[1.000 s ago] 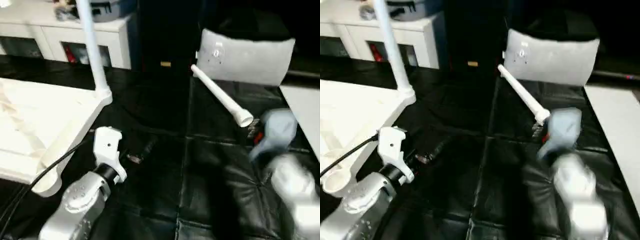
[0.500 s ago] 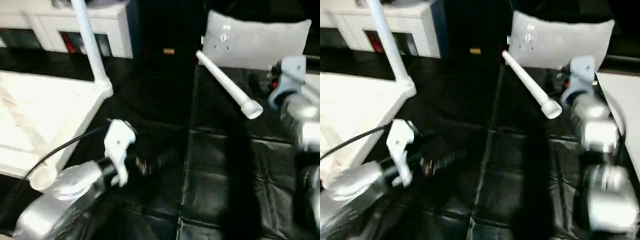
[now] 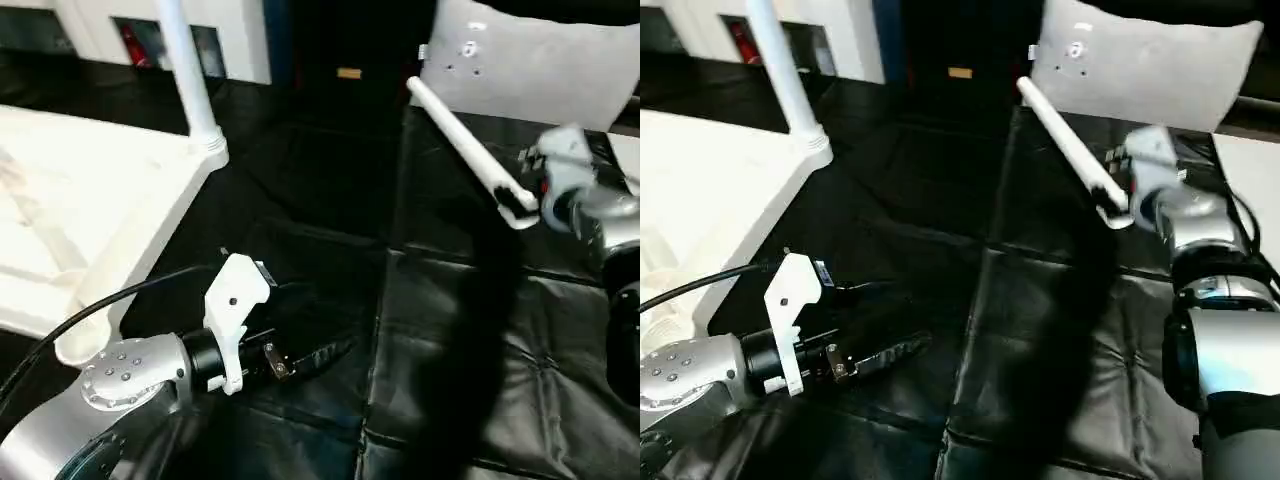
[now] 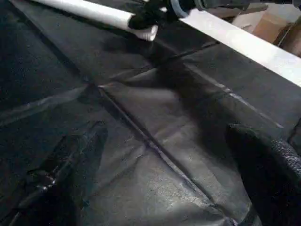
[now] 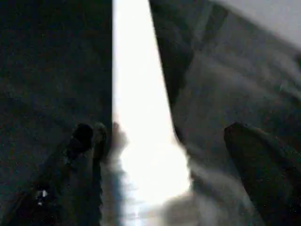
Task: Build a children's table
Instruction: Pick table leg
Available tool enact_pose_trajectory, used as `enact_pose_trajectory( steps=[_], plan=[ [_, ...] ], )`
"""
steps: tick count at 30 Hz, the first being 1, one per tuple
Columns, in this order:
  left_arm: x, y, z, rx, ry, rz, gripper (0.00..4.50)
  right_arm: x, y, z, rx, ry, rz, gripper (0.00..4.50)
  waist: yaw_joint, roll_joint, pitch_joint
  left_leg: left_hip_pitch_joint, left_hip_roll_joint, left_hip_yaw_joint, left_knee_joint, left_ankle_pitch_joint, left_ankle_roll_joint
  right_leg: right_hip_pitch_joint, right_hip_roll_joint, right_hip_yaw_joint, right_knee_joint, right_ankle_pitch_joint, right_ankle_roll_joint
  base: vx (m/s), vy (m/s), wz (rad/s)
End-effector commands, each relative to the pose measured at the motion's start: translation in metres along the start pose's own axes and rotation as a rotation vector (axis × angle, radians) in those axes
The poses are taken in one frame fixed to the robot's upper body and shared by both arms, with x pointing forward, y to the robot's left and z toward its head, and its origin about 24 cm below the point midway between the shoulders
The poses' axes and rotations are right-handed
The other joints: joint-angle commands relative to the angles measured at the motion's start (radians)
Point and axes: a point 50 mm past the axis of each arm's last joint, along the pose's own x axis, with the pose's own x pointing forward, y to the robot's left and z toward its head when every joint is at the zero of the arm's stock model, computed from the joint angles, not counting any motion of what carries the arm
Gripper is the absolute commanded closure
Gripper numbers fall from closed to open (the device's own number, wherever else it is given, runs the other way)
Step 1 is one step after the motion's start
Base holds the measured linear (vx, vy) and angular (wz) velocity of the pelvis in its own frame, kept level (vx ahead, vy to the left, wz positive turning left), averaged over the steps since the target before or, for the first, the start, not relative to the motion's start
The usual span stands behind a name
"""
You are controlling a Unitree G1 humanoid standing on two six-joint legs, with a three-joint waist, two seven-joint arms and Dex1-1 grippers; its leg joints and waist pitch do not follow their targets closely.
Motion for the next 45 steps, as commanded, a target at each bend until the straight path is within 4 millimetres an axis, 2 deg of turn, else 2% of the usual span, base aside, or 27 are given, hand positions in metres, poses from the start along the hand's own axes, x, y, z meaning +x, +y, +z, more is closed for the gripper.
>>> enact_pose_trajectory(
  steps=[1,3,8,11,13,20,33,34,38,39,40,41,42,45],
  plan=[
    [-0.002,-0.003,0.004,0.017,-0.002,0.000,0.02,0.000,-0.001,-0.004,0.036,0.031,0.010,0.18,0.002,-0.013,-0.063,0.036,0.065,-0.015,-0.063,-0.026,0.113,0.045,-0.066,0.028,-0.050,0.101,-0.361,0.000,0.000,0.00],
    [-0.003,-0.002,0.005,0.019,-0.002,0.001,0.02,0.000,0.001,-0.007,0.055,0.038,0.025,0.18,0.003,-0.013,-0.061,0.035,0.065,-0.014,-0.063,-0.031,0.114,0.044,-0.067,0.029,-0.051,0.099,-0.364,0.000,0.000,0.00],
    [-0.002,-0.001,0.006,0.026,-0.002,0.002,0.00,0.001,0.004,-0.010,0.105,0.029,0.060,0.64,0.004,-0.015,-0.066,0.034,0.065,-0.013,-0.060,-0.019,0.122,0.046,-0.067,0.028,-0.048,0.109,-0.367,0.000,0.000,0.00],
    [-0.001,-0.001,0.007,0.028,-0.006,0.002,0.00,0.001,0.004,-0.012,0.118,0.026,0.071,0.95,0.005,-0.013,-0.066,0.035,0.065,-0.011,-0.059,-0.016,0.125,0.044,-0.066,0.028,-0.048,0.109,-0.372,0.000,0.000,0.00],
    [-0.001,-0.001,0.007,0.026,-0.008,0.002,0.00,0.001,0.006,-0.013,0.132,0.018,0.082,1.07,0.006,-0.007,-0.065,0.034,0.066,-0.013,-0.059,-0.018,0.124,0.044,-0.066,0.028,-0.047,0.109,-0.373,0.000,0.000,0.00],
    [0.000,0.000,0.008,0.030,-0.009,-0.003,0.00,0.002,0.008,-0.019,0.154,0.009,0.101,1.64,0.011,-0.005,-0.068,0.036,0.067,-0.011,-0.057,-0.019,0.122,0.043,-0.065,0.027,-0.046,0.119,-0.382,0.000,0.000,0.00],
    [0.005,-0.001,0.006,0.030,-0.015,-0.009,0.00,0.001,0.007,-0.023,0.176,-0.019,0.117,1.72,0.021,-0.005,-0.079,0.034,0.066,-0.011,-0.051,0.003,0.126,0.047,-0.065,0.026,-0.040,0.147,-0.384,0.000,0.000,0.00],
    [0.006,0.000,0.006,0.030,-0.020,-0.009,0.00,0.001,0.007,-0.022,0.192,-0.040,0.120,1.72,0.020,-0.007,-0.087,0.036,0.067,-0.011,-0.049,0.002,0.126,0.050,-0.065,0.025,-0.039,0.146,-0.385,0.000,0.000,0.00],
    [0.009,0.003,0.006,0.034,-0.036,0.002,0.00,-0.001,0.006,-0.019,0.230,-0.116,0.147,1.72,0.021,-0.011,-0.090,0.034,0.067,-0.009,-0.046,-0.009,0.128,0.050,-0.066,0.026,-0.038,0.129,-0.386,0.000,0.000,0.00],
    [0.010,0.003,0.006,0.035,-0.039,0.005,0.00,-0.001,0.006,-0.019,0.236,-0.128,0.151,1.72,0.021,-0.015,-0.093,0.034,0.067,-0.008,-0.045,-0.015,0.128,0.052,-0.067,0.027,-0.038,0.122,-0.386,0.000,0.000,0.00],
    [0.011,0.005,0.006,0.035,-0.045,0.011,0.00,-0.002,0.004,-0.019,0.270,-0.163,0.167,1.72,0.024,-0.012,-0.100,0.034,0.067,-0.009,-0.041,-0.017,0.127,0.054,-0.070,0.026,-0.036,0.117,-0.385,0.000,0.000,0.00],
    [0.012,0.006,0.005,0.033,-0.049,0.016,0.00,-0.003,0.004,-0.020,0.287,-0.186,0.170,1.73,0.023,-0.013,-0.098,0.033,0.067,-0.008,-0.042,-0.022,0.127,0.052,-0.069,0.027,-0.038,0.112,-0.382,0.000,0.000,0.00],
    [0.013,0.006,0.005,0.030,-0.054,0.022,0.00,-0.003,0.004,-0.021,0.301,-0.211,0.172,1.73,0.024,-0.011,-0.102,0.033,0.067,-0.008,-0.040,-0.028,0.124,0.053,-0.069,0.026,-0.035,0.104,-0.380,0.000,0.000,0.00],
    [0.015,0.006,0.003,0.025,-0.064,0.025,0.00,-0.004,0.009,-0.025,0.325,-0.279,0.202,1.73,0.027,-0.010,-0.104,0.033,0.068,-0.008,-0.039,-0.040,0.122,0.052,-0.070,0.026,-0.037,0.090,-0.370,0.000,0.000,0.00]
  ],
)
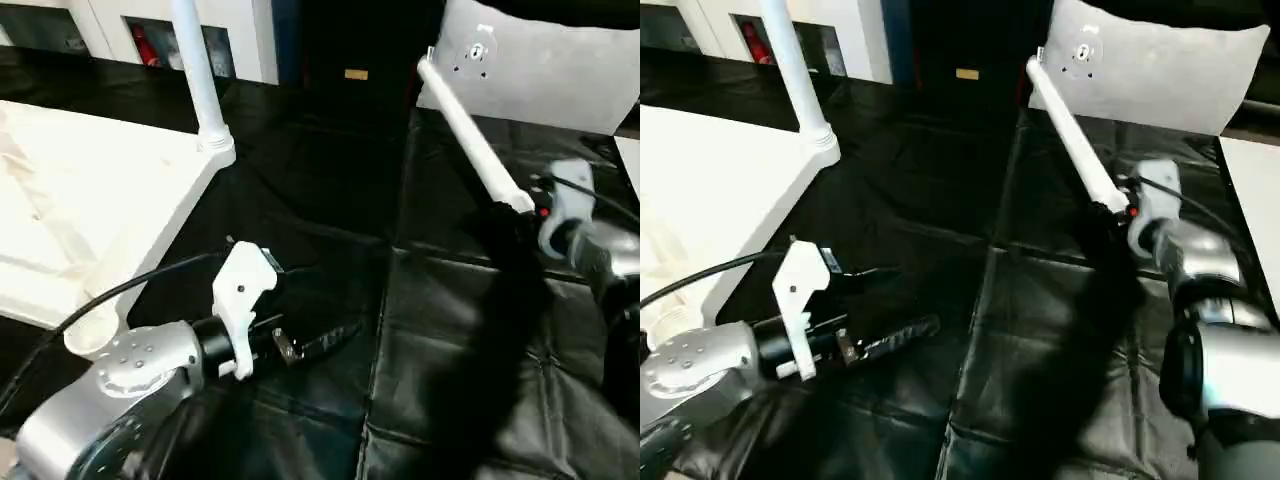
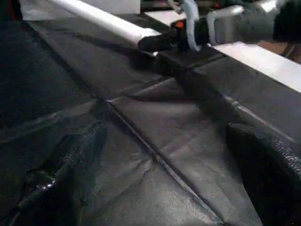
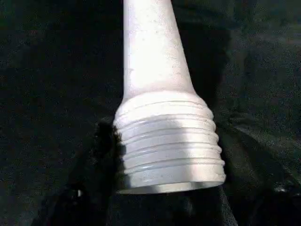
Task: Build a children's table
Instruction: Pick table leg
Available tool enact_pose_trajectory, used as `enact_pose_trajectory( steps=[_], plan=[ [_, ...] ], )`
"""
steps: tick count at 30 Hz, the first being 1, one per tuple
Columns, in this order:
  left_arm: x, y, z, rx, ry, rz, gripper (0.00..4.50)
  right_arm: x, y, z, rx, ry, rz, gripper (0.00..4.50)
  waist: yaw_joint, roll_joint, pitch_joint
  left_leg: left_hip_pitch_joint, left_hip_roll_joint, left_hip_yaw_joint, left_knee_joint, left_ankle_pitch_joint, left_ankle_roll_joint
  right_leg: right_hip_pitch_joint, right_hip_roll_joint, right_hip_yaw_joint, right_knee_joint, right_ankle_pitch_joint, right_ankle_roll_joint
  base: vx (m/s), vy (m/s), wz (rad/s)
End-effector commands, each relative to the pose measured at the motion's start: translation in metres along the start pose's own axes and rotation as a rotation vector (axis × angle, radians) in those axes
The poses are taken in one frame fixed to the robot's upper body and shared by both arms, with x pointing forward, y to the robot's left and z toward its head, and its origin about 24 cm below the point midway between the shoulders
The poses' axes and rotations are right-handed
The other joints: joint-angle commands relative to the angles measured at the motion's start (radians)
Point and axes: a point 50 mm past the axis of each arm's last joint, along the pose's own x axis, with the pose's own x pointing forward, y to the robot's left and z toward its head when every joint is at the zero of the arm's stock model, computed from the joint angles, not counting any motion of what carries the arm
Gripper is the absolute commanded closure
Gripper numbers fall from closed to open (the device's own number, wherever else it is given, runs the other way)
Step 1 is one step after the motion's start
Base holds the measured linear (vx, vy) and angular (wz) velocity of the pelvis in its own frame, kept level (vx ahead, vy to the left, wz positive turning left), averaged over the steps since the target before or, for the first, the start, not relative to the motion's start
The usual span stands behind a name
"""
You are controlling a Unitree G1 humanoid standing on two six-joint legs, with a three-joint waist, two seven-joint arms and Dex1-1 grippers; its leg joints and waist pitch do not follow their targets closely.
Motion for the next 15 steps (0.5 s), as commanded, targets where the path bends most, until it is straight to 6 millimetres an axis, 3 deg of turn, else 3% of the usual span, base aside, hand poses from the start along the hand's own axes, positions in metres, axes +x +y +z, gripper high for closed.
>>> enact_pose_trajectory(
  steps=[1,2,4,6,8,9,11,13,14,15],
  plan=[
    [0.004,0.000,-0.002,0.005,-0.003,0.004,0.00,-0.001,0.005,0.006,0.025,-0.106,0.052,1.73,0.006,-0.013,-0.108,0.030,0.060,-0.014,-0.058,-0.038,0.118,0.055,-0.071,0.025,-0.054,0.084,-0.360,0.000,0.000,0.00],
    [0.004,0.000,-0.002,0.005,-0.003,0.004,0.00,-0.001,0.005,0.006,0.025,-0.106,0.052,1.73,0.006,-0.015,-0.107,0.031,0.060,-0.012,-0.058,-0.043,0.118,0.053,-0.070,0.025,-0.057,0.077,-0.357,0.000,0.000,0.00],
    [0.007,-0.001,-0.004,-0.001,-0.012,0.024,0.00,-0.006,0.018,-0.004,0.075,-0.214,0.079,1.73,0.009,-0.004,-0.108,0.032,0.060,-0.015,-0.062,-0.058,0.113,0.053,-0.068,0.027,-0.061,0.058,-0.329,0.000,0.000,0.00],
    [0.009,0.001,-0.006,0.000,-0.026,0.060,0.00,-0.015,0.029,-0.006,0.077,-0.280,0.101,1.73,0.013,-0.004,-0.112,0.034,0.064,-0.018,-0.067,-0.064,0.105,0.052,-0.066,0.027,-0.063,0.057,-0.298,0.000,0.000,0.00],
    [0.012,0.005,-0.007,-0.002,-0.037,0.115,0.00,-0.025,0.038,-0.004,0.100,-0.345,0.107,1.73,0.014,0.000,-0.123,0.038,0.064,-0.020,-0.064,-0.060,0.095,0.049,-0.066,0.025,-0.059,0.051,-0.289,0.000,0.000,0.00],
    [0.013,0.010,-0.008,-0.002,-0.050,0.178,0.00,-0.035,0.046,0.000,0.107,-0.404,0.105,1.73,0.016,-0.001,-0.123,0.037,0.062,-0.019,-0.067,-0.068,0.089,0.049,-0.066,0.026,-0.065,0.027,-0.279,0.000,0.000,0.00],
    [0.015,0.019,-0.011,-0.010,-0.071,0.286,0.00,-0.055,0.061,0.006,0.128,-0.506,0.107,1.73,0.026,0.002,-0.120,0.040,0.065,-0.019,-0.073,-0.094,0.076,0.046,-0.066,0.033,-0.078,-0.028,-0.227,0.000,0.000,0.00],
    [0.014,0.025,-0.012,-0.012,-0.083,0.358,0.00,-0.070,0.071,0.010,0.144,-0.566,0.110,1.73,0.031,0.008,-0.127,0.044,0.065,-0.022,-0.080,-0.148,0.044,0.038,-0.066,0.029,-0.083,-0.130,-0.181,0.000,0.000,0.00],
    [0.011,0.027,-0.012,-0.012,-0.088,0.390,0.00,-0.079,0.079,0.010,0.139,-0.596,0.121,1.73,0.030,0.012,-0.127,0.045,0.064,-0.022,-0.081,-0.162,0.033,0.035,-0.066,0.029,-0.085,-0.157,-0.177,0.000,0.000,0.00],
    [0.009,0.029,-0.013,-0.009,-0.091,0.407,0.00,-0.086,0.085,0.011,0.138,-0.609,0.128,1.73,0.032,0.010,-0.122,0.042,0.063,-0.022,-0.086,-0.188,0.012,0.031,-0.064,0.032,-0.094,-0.205,-0.151,0.000,0.000,0.00]
  ],
)
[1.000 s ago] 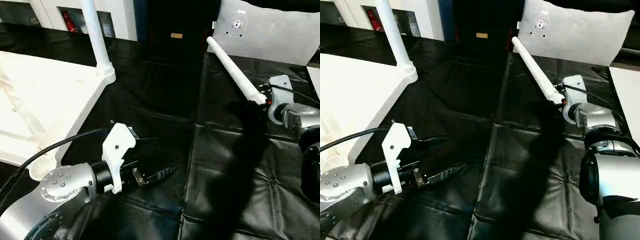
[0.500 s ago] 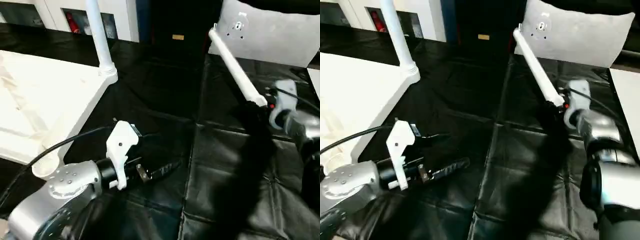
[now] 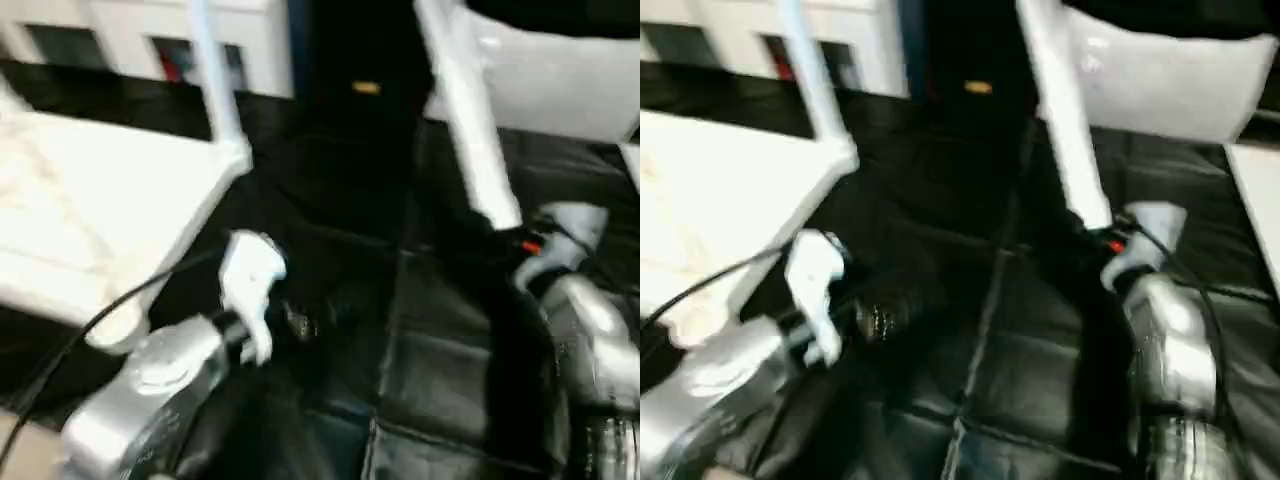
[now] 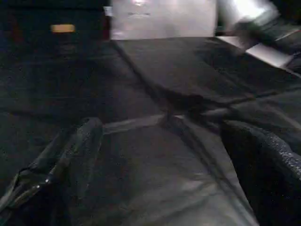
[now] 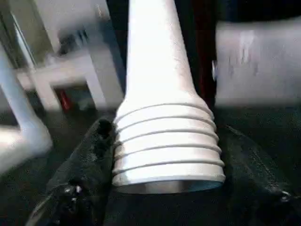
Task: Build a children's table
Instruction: Pick table leg
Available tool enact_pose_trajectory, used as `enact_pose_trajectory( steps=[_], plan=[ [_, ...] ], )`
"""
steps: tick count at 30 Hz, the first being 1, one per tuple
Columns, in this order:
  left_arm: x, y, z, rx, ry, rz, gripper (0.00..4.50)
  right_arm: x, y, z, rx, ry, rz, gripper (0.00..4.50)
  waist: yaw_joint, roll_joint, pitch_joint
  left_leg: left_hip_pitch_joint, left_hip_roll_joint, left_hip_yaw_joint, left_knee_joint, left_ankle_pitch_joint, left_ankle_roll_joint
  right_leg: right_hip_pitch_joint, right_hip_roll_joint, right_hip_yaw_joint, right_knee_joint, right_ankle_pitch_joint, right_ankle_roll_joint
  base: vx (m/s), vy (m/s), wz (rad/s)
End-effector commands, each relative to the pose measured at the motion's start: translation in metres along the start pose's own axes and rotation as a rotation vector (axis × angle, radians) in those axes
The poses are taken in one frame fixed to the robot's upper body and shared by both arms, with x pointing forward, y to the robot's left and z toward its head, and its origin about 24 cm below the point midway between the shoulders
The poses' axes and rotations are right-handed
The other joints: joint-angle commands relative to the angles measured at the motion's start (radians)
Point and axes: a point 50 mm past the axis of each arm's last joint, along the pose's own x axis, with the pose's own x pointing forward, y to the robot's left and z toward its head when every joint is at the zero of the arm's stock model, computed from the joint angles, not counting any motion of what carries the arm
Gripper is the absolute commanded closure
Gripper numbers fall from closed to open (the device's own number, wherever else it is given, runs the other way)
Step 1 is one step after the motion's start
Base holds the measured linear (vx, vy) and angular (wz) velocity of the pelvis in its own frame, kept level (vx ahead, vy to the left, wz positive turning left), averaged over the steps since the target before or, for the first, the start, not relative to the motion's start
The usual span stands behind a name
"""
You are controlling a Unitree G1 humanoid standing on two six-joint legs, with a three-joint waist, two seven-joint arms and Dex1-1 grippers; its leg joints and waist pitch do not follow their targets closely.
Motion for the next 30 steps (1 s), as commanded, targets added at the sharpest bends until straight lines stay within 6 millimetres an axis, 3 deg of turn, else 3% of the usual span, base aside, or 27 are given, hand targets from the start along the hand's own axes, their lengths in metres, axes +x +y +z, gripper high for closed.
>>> enact_pose_trajectory(
  steps=[1,4,6,7,8,9,10,14,15,16,17,18,19,20,21,22,23,24,25,26,27,28,29,30],
  plan=[
    [-0.006,0.012,0.000,0.033,-0.014,0.097,0.00,-0.012,0.024,0.018,0.016,-0.083,0.019,1.73,-0.003,-0.018,-0.085,0.043,0.058,-0.024,-0.093,-0.228,0.001,0.021,-0.062,0.033,-0.098,-0.256,-0.136,0.000,0.000,0.00],
    [-0.009,0.017,-0.003,0.045,-0.012,0.147,0.00,-0.020,0.038,0.017,0.059,-0.081,0.010,1.73,-0.006,-0.026,-0.088,0.041,0.054,-0.031,-0.104,-0.296,-0.031,0.016,-0.064,0.035,-0.108,-0.362,-0.074,0.000,0.000,0.00],
    [-0.011,0.020,-0.005,0.050,-0.006,0.185,0.00,-0.025,0.048,0.011,0.095,-0.053,0.009,1.73,-0.010,-0.025,-0.086,0.044,0.052,-0.033,-0.107,-0.341,-0.051,0.011,-0.064,0.035,-0.115,-0.419,-0.055,0.000,0.000,0.00],
    [-0.013,0.023,-0.004,0.065,-0.006,0.225,0.00,-0.028,0.060,-0.001,0.101,-0.018,0.015,1.73,-0.013,-0.037,-0.085,0.044,0.049,-0.037,-0.110,-0.393,-0.074,0.006,-0.069,0.034,-0.123,-0.508,-0.029,0.000,0.000,0.00],
    [-0.013,0.024,-0.004,0.068,-0.008,0.233,0.00,-0.028,0.062,-0.002,0.101,-0.012,0.015,1.73,-0.014,-0.035,-0.084,0.049,0.049,-0.037,-0.110,-0.416,-0.083,-0.002,-0.069,0.036,-0.129,-0.537,-0.021,0.000,0.000,0.00],
    [-0.014,0.027,-0.002,0.071,-0.020,0.247,0.00,-0.027,0.069,-0.010,0.091,0.015,0.026,1.73,-0.021,-0.040,-0.078,0.059,0.045,-0.043,-0.106,-0.483,-0.098,-0.010,-0.072,0.033,-0.145,-0.630,-0.005,0.000,0.000,0.00],
    [-0.014,0.028,-0.001,0.071,-0.025,0.252,0.00,-0.026,0.070,-0.013,0.080,0.028,0.029,1.73,-0.027,-0.043,-0.080,0.057,0.043,-0.049,-0.110,-0.502,-0.108,-0.003,-0.072,0.027,-0.146,-0.655,0.004,-0.051,0.008,-0.09],
    [-0.016,0.034,-0.003,0.085,-0.027,0.277,0.00,-0.022,0.078,-0.025,0.078,0.079,0.016,1.73,-0.034,-0.039,-0.088,0.052,0.045,-0.050,-0.124,-0.478,-0.095,0.004,-0.067,0.027,-0.140,-0.521,-0.012,-0.013,0.002,-0.02],
    [-0.016,0.035,-0.004,0.087,-0.030,0.288,0.00,-0.022,0.081,-0.026,0.074,0.092,0.018,1.73,-0.036,-0.034,-0.092,0.075,0.046,-0.023,-0.102,-0.467,-0.097,-0.020,-0.063,0.052,-0.160,-0.525,-0.007,0.000,0.000,0.00],
    [-0.016,0.036,-0.004,0.085,-0.032,0.291,0.00,-0.022,0.082,-0.027,0.071,0.100,0.020,1.73,-0.030,-0.050,-0.096,0.094,0.033,0.005,-0.060,-0.446,-0.111,-0.034,-0.054,0.087,-0.172,-0.560,0.026,-0.030,0.073,-0.33],
    [-0.017,0.038,-0.006,0.079,-0.031,0.299,0.00,-0.022,0.084,-0.028,0.071,0.114,0.025,1.73,-0.021,-0.051,-0.094,0.084,0.032,0.010,-0.055,-0.436,-0.094,-0.028,-0.064,0.108,-0.178,-0.580,0.035,-0.030,0.073,-0.33],
    [-0.017,0.038,-0.006,0.077,-0.029,0.306,0.00,-0.023,0.083,-0.029,0.069,0.121,0.026,1.73,-0.015,-0.055,-0.090,0.088,0.032,0.009,-0.040,-0.447,-0.063,-0.037,-0.074,0.137,-0.189,-0.631,0.044,-0.018,0.109,-0.54],
    [-0.017,0.040,-0.007,0.072,-0.029,0.312,0.00,-0.023,0.082,-0.029,0.064,0.127,0.024,1.73,-0.008,-0.057,-0.087,0.082,0.030,0.000,-0.020,-0.437,-0.028,-0.027,-0.101,0.172,-0.201,-0.704,0.052,-0.017,0.167,-0.61],
    [-0.017,0.040,-0.007,0.069,-0.032,0.312,0.00,-0.022,0.082,-0.029,0.060,0.126,0.023,1.73,-0.005,-0.061,-0.086,0.078,0.027,-0.004,-0.005,-0.426,-0.009,-0.023,-0.116,0.191,-0.207,-0.737,0.061,-0.017,0.167,-0.61],
    [-0.017,0.040,-0.007,0.067,-0.033,0.312,0.00,-0.022,0.082,-0.029,0.058,0.126,0.022,1.73,0.002,-0.060,-0.085,0.077,0.023,-0.022,0.010,-0.407,0.016,-0.021,-0.127,0.220,-0.217,-0.791,0.072,-0.016,0.212,-0.63],
    [-0.017,0.040,-0.007,0.067,-0.034,0.311,0.00,-0.022,0.081,-0.028,0.052,0.124,0.018,1.73,-0.009,-0.055,-0.083,0.091,0.022,-0.029,-0.011,-0.446,0.028,-0.035,-0.093,0.203,-0.206,-0.765,0.069,-0.018,0.257,-0.66],
    [-0.016,0.040,-0.007,0.068,-0.035,0.311,0.00,-0.022,0.081,-0.028,0.048,0.122,0.015,1.73,-0.023,-0.046,-0.082,0.112,0.020,-0.023,-0.034,-0.511,0.029,-0.052,-0.055,0.168,-0.189,-0.706,0.061,-0.018,0.257,-0.66],
    [-0.016,0.039,-0.007,0.069,-0.033,0.303,0.00,-0.023,0.078,-0.029,0.054,0.122,-0.018,1.73,-0.062,-0.047,-0.077,0.062,0.007,-0.030,-0.140,-0.650,0.090,-0.022,0.010,0.028,-0.099,-0.485,0.041,-0.042,0.295,-0.58],
    [-0.015,0.039,-0.008,0.069,-0.033,0.300,0.00,-0.023,0.077,-0.029,0.058,0.122,-0.029,1.73,-0.079,-0.001,-0.099,0.054,0.012,-0.014,-0.195,-0.653,0.156,-0.019,0.032,-0.070,0.070,-0.245,-0.006,-0.064,0.261,-0.18],
    [-0.015,0.039,-0.008,0.068,-0.033,0.298,0.00,-0.024,0.077,-0.029,0.058,0.122,-0.031,1.73,-0.088,-0.001,-0.099,0.063,0.018,-0.019,-0.201,-0.628,0.185,-0.019,0.027,-0.099,0.100,-0.162,-0.008,-0.064,0.261,-0.18],
    [-0.015,0.038,-0.008,0.066,-0.033,0.292,0.00,-0.024,0.076,-0.030,0.053,0.127,-0.026,1.73,-0.099,0.000,-0.080,0.057,0.028,-0.016,-0.214,-0.600,0.166,-0.005,0.010,-0.136,0.113,-0.113,-0.019,-0.065,0.213,0.00],
    [-0.015,0.037,-0.008,0.066,-0.033,0.289,0.00,-0.024,0.076,-0.031,0.051,0.130,-0.024,1.73,-0.104,-0.010,-0.083,0.071,0.027,-0.012,-0.228,-0.640,0.059,0.020,-0.006,-0.144,0.089,-0.129,-0.029,-0.054,0.179,-0.11],
    [-0.015,0.037,-0.008,0.065,-0.033,0.287,0.00,-0.024,0.075,-0.032,0.049,0.132,-0.023,1.73,-0.105,-0.019,-0.094,0.083,0.027,-0.012,-0.230,-0.642,-0.023,0.030,-0.030,-0.131,0.060,-0.151,-0.039,-0.054,0.179,-0.11],
    [-0.015,0.037,-0.008,0.065,-0.033,0.287,0.00,-0.024,0.075,-0.032,0.049,0.132,-0.023,1.73,-0.083,-0.080,-0.128,0.035,0.003,-0.024,-0.089,-0.487,-0.177,0.064,-0.231,-0.004,-0.032,-0.343,-0.021,-0.056,0.149,-0.17]
  ],
)
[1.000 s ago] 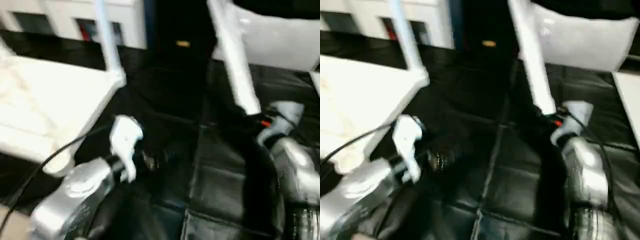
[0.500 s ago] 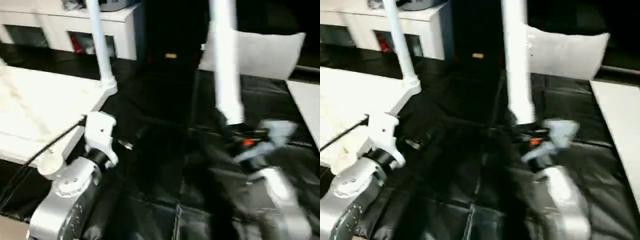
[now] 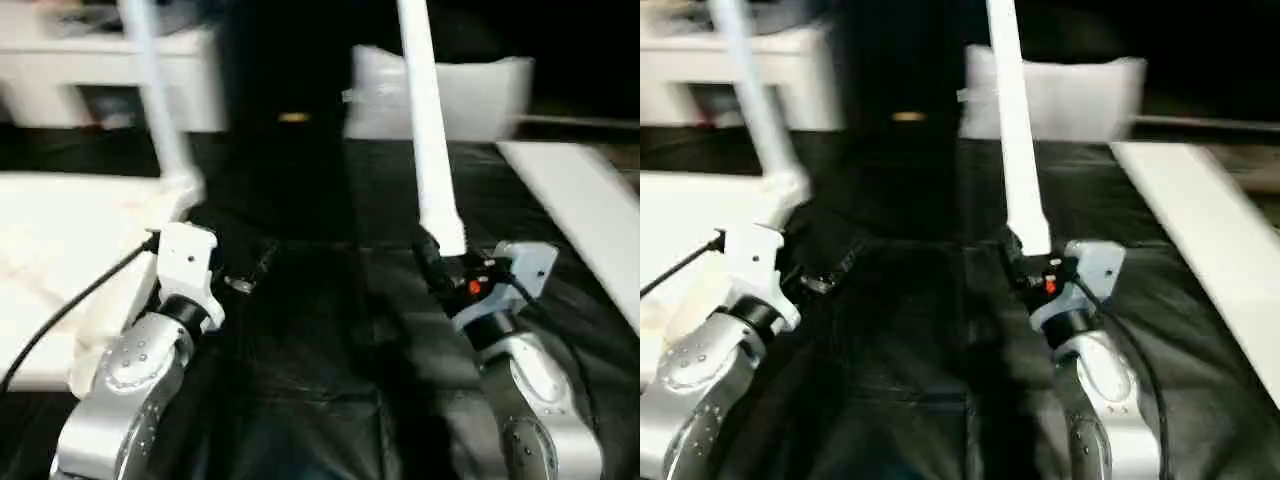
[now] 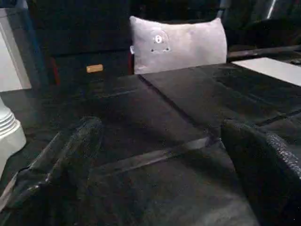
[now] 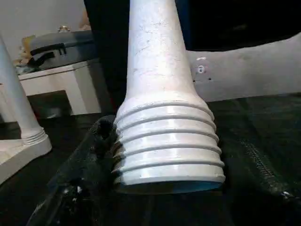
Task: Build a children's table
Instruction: Pick table leg
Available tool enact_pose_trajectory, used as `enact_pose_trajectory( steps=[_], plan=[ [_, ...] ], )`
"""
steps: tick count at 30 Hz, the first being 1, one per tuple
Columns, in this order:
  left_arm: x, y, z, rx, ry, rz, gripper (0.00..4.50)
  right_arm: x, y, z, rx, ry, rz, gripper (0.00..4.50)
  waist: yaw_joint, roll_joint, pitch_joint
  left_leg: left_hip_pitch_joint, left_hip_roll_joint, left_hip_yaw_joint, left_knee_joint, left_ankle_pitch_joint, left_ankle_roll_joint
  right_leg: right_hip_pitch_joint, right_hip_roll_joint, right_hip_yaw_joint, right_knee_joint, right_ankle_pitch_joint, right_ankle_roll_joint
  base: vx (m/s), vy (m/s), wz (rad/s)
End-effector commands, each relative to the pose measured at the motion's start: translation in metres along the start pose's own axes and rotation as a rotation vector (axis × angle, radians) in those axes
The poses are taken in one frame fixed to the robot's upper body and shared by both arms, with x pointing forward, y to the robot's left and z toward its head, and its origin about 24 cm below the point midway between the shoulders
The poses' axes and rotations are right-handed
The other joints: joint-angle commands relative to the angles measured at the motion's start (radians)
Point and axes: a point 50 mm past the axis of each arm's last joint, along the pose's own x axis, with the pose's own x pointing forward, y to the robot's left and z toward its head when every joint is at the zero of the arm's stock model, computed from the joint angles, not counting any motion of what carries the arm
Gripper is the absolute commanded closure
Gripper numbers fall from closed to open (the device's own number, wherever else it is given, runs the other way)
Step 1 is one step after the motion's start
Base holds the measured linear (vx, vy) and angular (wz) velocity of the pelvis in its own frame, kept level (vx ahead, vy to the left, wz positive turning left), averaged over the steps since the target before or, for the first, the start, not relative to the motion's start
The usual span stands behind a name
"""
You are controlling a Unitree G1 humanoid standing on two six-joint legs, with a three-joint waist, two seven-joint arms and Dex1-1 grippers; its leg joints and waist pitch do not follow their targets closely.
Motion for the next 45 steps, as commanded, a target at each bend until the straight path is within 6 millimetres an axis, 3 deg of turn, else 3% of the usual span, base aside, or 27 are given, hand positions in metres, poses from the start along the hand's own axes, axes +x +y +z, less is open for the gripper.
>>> enact_pose_trajectory(
  steps=[1,2,3,4,5,6,7,8,9,10,12,13,14,15,16,17,18,19,21,22,25,28,31,33,36,39,45],
  plan=[
    [-0.001,-0.002,-0.001,0.002,0.002,-0.014,0.00,-0.001,-0.005,-0.005,-0.006,0.011,-0.015,1.73,-0.003,-0.019,-0.067,-0.076,0.092,-0.245,0.241,-0.240,-0.183,0.025,-0.392,0.235,-0.243,-0.355,-0.006,-0.005,0.149,-0.22],
    [-0.001,-0.003,-0.001,0.001,0.002,-0.015,0.00,-0.001,-0.006,-0.005,-0.008,0.013,-0.016,1.73,0.014,0.012,-0.061,-0.102,0.085,-0.271,0.268,-0.188,-0.201,0.048,-0.385,0.217,-0.229,-0.348,-0.008,-0.005,0.149,-0.22],
    [-0.001,-0.004,-0.002,-0.001,0.003,-0.016,0.00,-0.001,-0.008,-0.009,-0.012,0.024,-0.022,1.73,0.011,-0.001,-0.027,-0.112,0.082,-0.284,0.279,-0.179,-0.260,0.049,-0.320,0.125,-0.223,-0.343,-0.076,0.015,0.202,-0.42],
    [-0.001,-0.004,-0.002,-0.002,0.004,-0.017,0.00,-0.001,-0.009,-0.010,-0.014,0.028,-0.023,1.73,0.027,0.002,-0.024,-0.044,0.089,-0.254,0.201,-0.172,-0.257,0.039,-0.248,0.065,-0.231,-0.366,-0.171,-0.040,0.272,-0.44],
    [-0.001,-0.005,-0.003,-0.002,0.006,-0.017,0.00,0.000,-0.010,-0.011,-0.016,0.030,-0.019,1.73,0.030,-0.005,-0.025,-0.018,0.095,-0.236,0.142,-0.146,-0.217,0.035,-0.205,0.033,-0.231,-0.404,-0.196,-0.040,0.272,-0.44],
    [-0.001,-0.006,-0.003,-0.003,0.006,-0.018,0.00,0.000,-0.010,-0.011,-0.019,0.030,-0.011,1.73,0.036,0.017,-0.033,-0.003,0.108,-0.217,0.032,-0.131,-0.078,0.053,-0.144,0.040,-0.216,-0.429,-0.228,-0.049,0.324,0.00],
    [0.000,-0.006,-0.003,-0.003,0.005,-0.019,0.00,0.001,-0.010,-0.011,-0.019,0.030,-0.003,1.73,0.001,0.045,-0.038,0.084,0.140,-0.199,-0.042,-0.359,0.011,-0.037,-0.023,0.017,-0.147,-0.431,-0.160,-0.093,0.268,0.18],
    [0.000,-0.006,-0.003,0.001,0.006,-0.015,0.00,0.001,-0.009,-0.010,-0.020,0.031,0.011,1.73,-0.033,0.056,-0.029,0.078,0.151,-0.225,-0.079,-0.427,0.050,-0.028,0.010,0.004,-0.085,-0.318,-0.121,-0.093,0.268,0.18],
    [0.000,-0.006,-0.003,0.008,0.007,-0.008,0.00,0.002,-0.008,-0.010,-0.022,0.032,0.033,1.73,-0.033,0.090,-0.046,0.101,0.142,-0.258,-0.101,-0.361,0.118,-0.042,0.040,-0.001,0.013,-0.093,-0.079,-0.080,0.237,0.06],
    [0.000,-0.006,-0.003,0.007,0.005,-0.008,0.00,0.003,-0.007,-0.010,-0.021,0.033,0.053,1.73,-0.025,0.093,-0.035,0.098,0.156,-0.262,-0.100,-0.225,0.180,-0.061,0.036,0.004,0.025,-0.032,-0.050,-0.038,0.259,0.04],
    [0.001,-0.006,-0.004,-0.005,0.015,-0.006,0.00,0.006,-0.005,-0.008,-0.011,0.022,0.074,1.73,-0.010,0.068,-0.037,0.088,0.190,-0.246,-0.098,-0.159,0.169,-0.053,0.016,0.016,-0.003,0.034,-0.038,-0.042,0.232,0.03],
    [0.002,-0.005,-0.004,-0.024,0.021,-0.002,0.00,0.009,-0.005,-0.005,0.018,-0.002,0.074,1.73,-0.003,0.035,-0.043,0.084,0.210,-0.261,-0.101,-0.165,0.119,-0.034,-0.029,0.061,-0.046,0.086,-0.037,-0.048,0.149,0.01],
    [0.003,-0.004,-0.004,-0.033,0.022,0.000,0.00,0.010,-0.005,-0.004,0.032,-0.012,0.072,1.73,0.006,0.015,-0.046,0.066,0.211,-0.254,-0.091,-0.204,0.074,-0.011,-0.074,0.101,-0.085,0.109,-0.049,-0.048,0.149,0.01],
    [0.007,-0.004,-0.001,-0.066,0.007,-0.014,0.00,0.012,-0.005,0.000,0.072,-0.037,0.076,1.73,0.036,-0.003,-0.040,0.044,0.171,-0.208,-0.044,-0.280,-0.026,-0.004,-0.151,0.164,-0.148,0.034,-0.146,-0.053,0.137,0.10],
    [0.009,-0.004,0.001,-0.081,-0.003,-0.025,0.00,0.013,-0.004,0.002,0.088,-0.047,0.079,1.73,0.046,0.006,-0.036,0.020,0.180,-0.221,-0.024,-0.238,-0.061,0.035,-0.190,0.170,-0.159,-0.049,-0.217,-0.057,0.133,0.09],
    [0.015,-0.005,0.008,-0.123,-0.041,-0.055,0.00,0.015,-0.002,0.006,0.118,-0.067,0.117,1.73,0.058,0.019,-0.036,0.029,0.192,-0.225,-0.027,-0.242,-0.077,0.023,-0.179,0.164,-0.158,-0.080,-0.225,-0.057,0.133,0.09],
    [0.018,-0.006,0.013,-0.151,-0.066,-0.075,0.00,0.017,0.000,0.008,0.138,-0.079,0.144,1.73,0.052,0.033,-0.035,0.037,0.207,-0.231,-0.064,-0.331,-0.123,0.005,-0.117,0.141,-0.135,-0.098,-0.206,-0.069,0.096,0.00],
    [0.022,-0.006,0.017,-0.177,-0.089,-0.084,0.00,0.018,0.002,0.010,0.157,-0.087,0.171,1.73,0.039,0.045,-0.032,0.043,0.203,-0.232,-0.097,-0.475,-0.205,-0.014,-0.068,0.120,-0.109,-0.060,-0.163,-0.070,0.083,0.03],
    [0.033,-0.012,0.029,-0.327,-0.138,-0.158,0.00,0.020,0.007,0.013,0.229,-0.095,0.265,1.74,0.032,0.040,-0.030,0.044,0.179,-0.226,-0.112,-0.625,-0.281,-0.017,-0.067,0.110,-0.109,-0.050,-0.109,-0.064,0.081,0.04],
    [0.038,-0.016,0.035,-0.386,-0.155,-0.214,0.00,0.021,0.010,0.015,0.259,-0.096,0.319,1.74,0.033,0.033,-0.026,0.046,0.172,-0.222,-0.106,-0.648,-0.290,-0.021,-0.084,0.119,-0.126,-0.080,-0.101,-0.042,0.055,0.06],
    [0.050,-0.029,0.052,-0.522,-0.209,-0.373,0.00,0.022,0.017,0.017,0.275,-0.082,0.440,1.74,0.036,0.024,-0.025,0.028,0.176,-0.230,-0.089,-0.577,-0.260,-0.008,-0.125,0.136,-0.152,-0.162,-0.111,-0.014,0.018,0.02],
    [0.060,-0.037,0.064,-0.637,-0.248,-0.462,0.00,0.023,0.022,0.019,0.273,-0.070,0.504,1.74,0.036,0.014,-0.038,0.014,0.182,-0.227,-0.084,-0.411,-0.231,0.005,-0.134,0.133,-0.145,-0.034,-0.135,0.000,0.000,0.00],
    [0.071,-0.047,0.074,-0.759,-0.271,-0.563,0.00,0.025,0.029,0.019,0.266,-0.039,0.573,1.74,0.033,0.000,-0.032,0.002,0.184,-0.217,-0.082,-0.345,-0.181,0.009,-0.139,0.134,-0.150,-0.028,-0.164,0.000,0.000,0.00],
    [0.074,-0.049,0.077,-0.797,-0.280,-0.578,0.00,0.025,0.031,0.019,0.257,-0.029,0.597,1.74,0.042,0.000,-0.031,0.009,0.189,-0.209,-0.072,-0.324,-0.152,0.005,-0.152,0.142,-0.159,-0.064,-0.189,0.000,0.000,0.00],
    [0.081,-0.055,0.077,-0.859,-0.286,-0.601,0.00,0.026,0.037,0.017,0.235,-0.005,0.652,1.74,0.047,-0.002,-0.032,0.008,0.195,-0.204,-0.074,-0.257,-0.113,0.011,-0.146,0.139,-0.158,-0.022,-0.209,0.000,0.000,0.00],
    [0.084,-0.057,0.079,-0.894,-0.312,-0.615,0.19,0.028,0.038,0.016,0.227,0.010,0.664,1.74,0.044,0.001,-0.039,0.013,0.200,-0.203,-0.081,-0.174,-0.070,0.017,-0.131,0.128,-0.143,0.133,-0.235,0.000,0.000,0.00],
    [0.082,-0.055,0.090,-0.999,-0.394,-0.678,0.64,0.031,0.037,0.014,0.228,0.033,0.664,1.74,0.044,-0.002,-0.039,0.016,0.199,-0.194,-0.081,-0.170,-0.055,0.022,-0.135,0.124,-0.138,0.202,-0.277,0.000,0.000,0.00]
  ],
)
